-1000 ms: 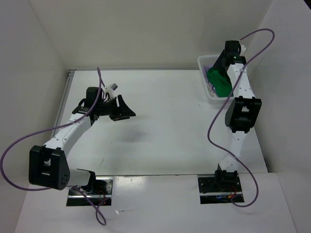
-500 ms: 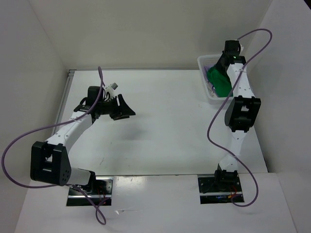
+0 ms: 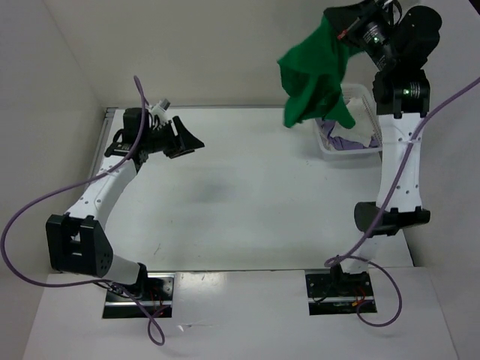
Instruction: Fold and stack the t-shirts
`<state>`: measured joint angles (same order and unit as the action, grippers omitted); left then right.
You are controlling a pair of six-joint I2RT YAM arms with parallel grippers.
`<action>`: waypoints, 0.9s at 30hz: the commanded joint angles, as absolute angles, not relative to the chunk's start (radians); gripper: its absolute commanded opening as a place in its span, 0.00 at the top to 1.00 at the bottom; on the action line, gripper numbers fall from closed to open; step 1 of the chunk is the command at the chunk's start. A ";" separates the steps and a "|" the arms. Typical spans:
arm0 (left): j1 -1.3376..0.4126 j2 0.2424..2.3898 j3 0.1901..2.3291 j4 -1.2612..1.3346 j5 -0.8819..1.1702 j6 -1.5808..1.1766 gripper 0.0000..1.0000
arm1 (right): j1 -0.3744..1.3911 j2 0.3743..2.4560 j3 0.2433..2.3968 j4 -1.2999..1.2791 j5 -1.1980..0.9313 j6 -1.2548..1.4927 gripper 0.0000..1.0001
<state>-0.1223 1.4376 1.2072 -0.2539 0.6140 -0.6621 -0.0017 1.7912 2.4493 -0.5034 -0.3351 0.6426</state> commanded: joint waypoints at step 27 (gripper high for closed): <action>0.140 1.293 0.907 -0.399 0.351 -0.692 0.45 | 0.451 1.629 1.106 -0.299 -0.123 0.663 0.76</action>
<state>0.1604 1.3369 0.9230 -0.3897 0.4103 -0.7078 0.4488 1.5814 1.1351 -0.3061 -0.1822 0.6643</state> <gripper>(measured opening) 0.569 0.233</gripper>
